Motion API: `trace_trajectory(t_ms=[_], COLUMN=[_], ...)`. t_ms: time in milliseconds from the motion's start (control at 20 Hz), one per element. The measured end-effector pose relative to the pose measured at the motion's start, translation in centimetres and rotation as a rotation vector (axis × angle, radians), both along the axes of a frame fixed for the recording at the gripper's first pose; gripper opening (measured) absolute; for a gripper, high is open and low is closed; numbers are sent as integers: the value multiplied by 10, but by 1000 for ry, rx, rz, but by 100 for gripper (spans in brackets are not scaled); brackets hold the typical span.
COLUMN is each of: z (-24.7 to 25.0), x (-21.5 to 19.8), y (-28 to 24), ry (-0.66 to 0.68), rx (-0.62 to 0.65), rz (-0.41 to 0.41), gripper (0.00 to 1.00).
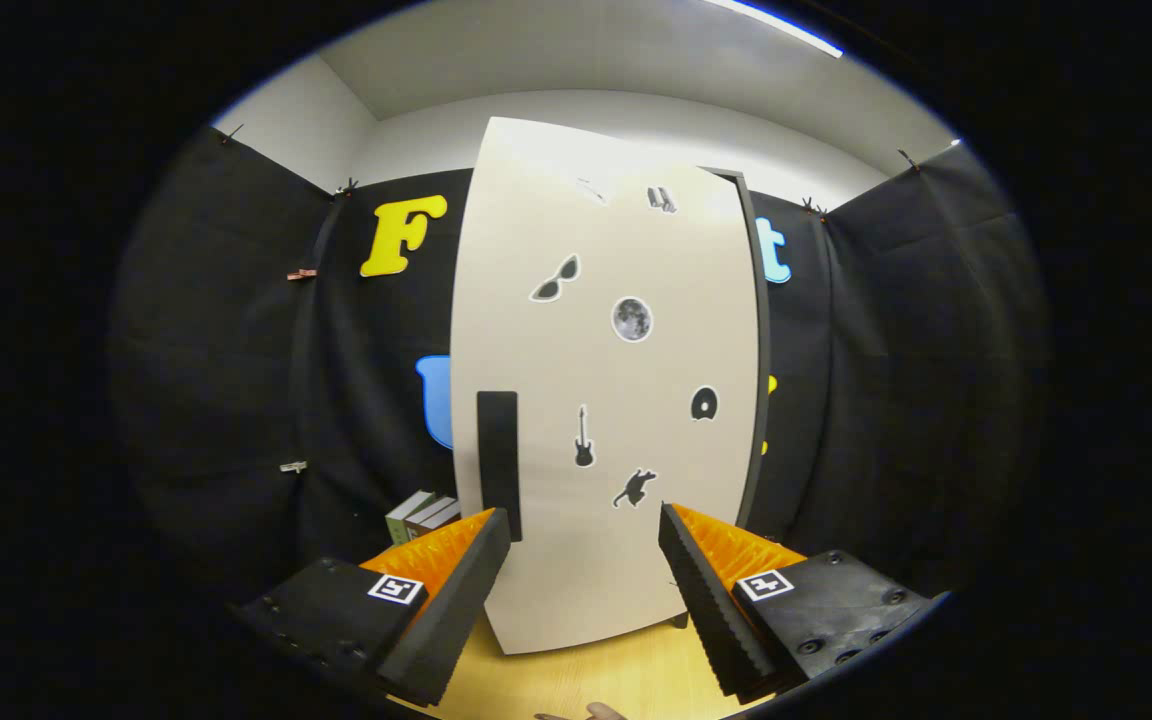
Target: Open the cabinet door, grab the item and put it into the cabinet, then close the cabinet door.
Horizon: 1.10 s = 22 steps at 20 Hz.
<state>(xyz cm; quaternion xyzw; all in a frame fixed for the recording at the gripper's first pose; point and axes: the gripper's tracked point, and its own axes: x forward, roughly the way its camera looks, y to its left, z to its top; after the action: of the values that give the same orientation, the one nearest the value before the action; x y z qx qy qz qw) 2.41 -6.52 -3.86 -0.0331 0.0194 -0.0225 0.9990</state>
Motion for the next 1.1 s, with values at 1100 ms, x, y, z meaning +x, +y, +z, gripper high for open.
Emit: trace_trajectory(t_ms=[1100], z=[13], x=[-18], y=[-21], ry=[-7], rx=[47], rz=[-33], gripper=[98])
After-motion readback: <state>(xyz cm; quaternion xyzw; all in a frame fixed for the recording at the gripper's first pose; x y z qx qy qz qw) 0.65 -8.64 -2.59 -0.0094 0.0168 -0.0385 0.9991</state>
